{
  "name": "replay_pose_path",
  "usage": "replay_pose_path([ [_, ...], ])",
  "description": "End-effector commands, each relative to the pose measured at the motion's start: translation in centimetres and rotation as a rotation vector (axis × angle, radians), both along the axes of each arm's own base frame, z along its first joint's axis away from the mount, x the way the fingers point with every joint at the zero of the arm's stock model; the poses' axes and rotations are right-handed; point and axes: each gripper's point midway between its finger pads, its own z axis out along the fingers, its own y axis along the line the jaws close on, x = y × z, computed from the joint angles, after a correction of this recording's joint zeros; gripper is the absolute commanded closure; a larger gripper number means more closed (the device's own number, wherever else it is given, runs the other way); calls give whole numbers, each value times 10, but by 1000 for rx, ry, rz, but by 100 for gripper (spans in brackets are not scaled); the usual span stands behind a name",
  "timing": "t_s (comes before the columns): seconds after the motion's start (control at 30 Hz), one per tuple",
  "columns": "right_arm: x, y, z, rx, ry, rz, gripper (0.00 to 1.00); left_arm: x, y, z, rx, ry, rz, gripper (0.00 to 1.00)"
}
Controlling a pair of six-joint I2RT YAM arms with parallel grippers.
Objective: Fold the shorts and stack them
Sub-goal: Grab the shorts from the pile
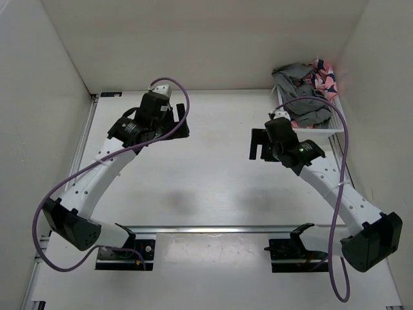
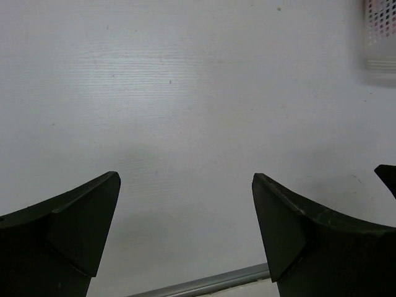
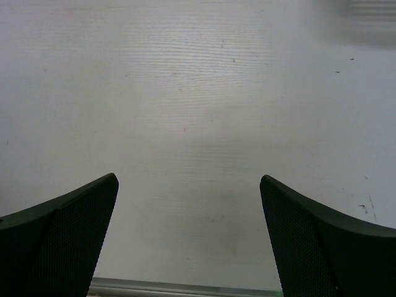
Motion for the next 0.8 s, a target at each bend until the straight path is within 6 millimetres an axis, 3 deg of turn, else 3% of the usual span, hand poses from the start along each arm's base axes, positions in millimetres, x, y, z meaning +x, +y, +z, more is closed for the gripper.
replay_pose_path([
  [0.0,2,-12,13,-12,-59,-50,0,-8,5,45,-66,-114,-4,1],
  [0.1,3,-21,19,-38,-72,-92,0,-10,19,57,-57,-167,46,1],
  [0.13,5,-23,24,-44,-87,-105,0,-10,20,46,-37,-149,41,1],
  [0.2,12,-35,32,-48,-111,-153,0,-11,24,50,-20,-182,34,1],
  [0.27,20,-44,36,-59,-113,-181,2,-12,25,41,22,-173,-1,1],
  [0.37,47,-68,49,-36,-114,-267,18,-16,29,36,31,-168,6,1],
  [0.4,61,-87,43,-40,-84,-316,22,-17,29,32,26,-156,14,1],
  [0.43,73,-95,56,-17,-103,-340,27,-18,31,35,15,-161,13,1],
  [0.47,83,-102,56,4,-95,-370,44,-18,30,35,8,-159,19,1],
  [0.5,98,-120,42,12,-48,-414,51,-17,34,35,9,-159,29,1],
  [0.53,115,-122,56,53,-75,-411,59,-15,32,32,6,-149,34,1],
  [0.57,127,-129,56,66,-73,-447,67,-13,39,28,21,-145,58,1],
  [0.6,144,-141,36,67,-23,-473,70,-11,43,24,23,-136,83,1],
  [0.63,154,-145,33,77,-7,-478,68,-10,44,26,16,-144,96,1],
  [0.67,174,-149,52,103,-56,-487,59,-6,49,19,33,-132,117,1],
  [0.7,202,-157,24,120,10,-516,25,-3,51,15,39,-123,126,1],
  [0.77,223,-164,17,183,31,-525,1,3,54,11,50,-117,144,1],
])
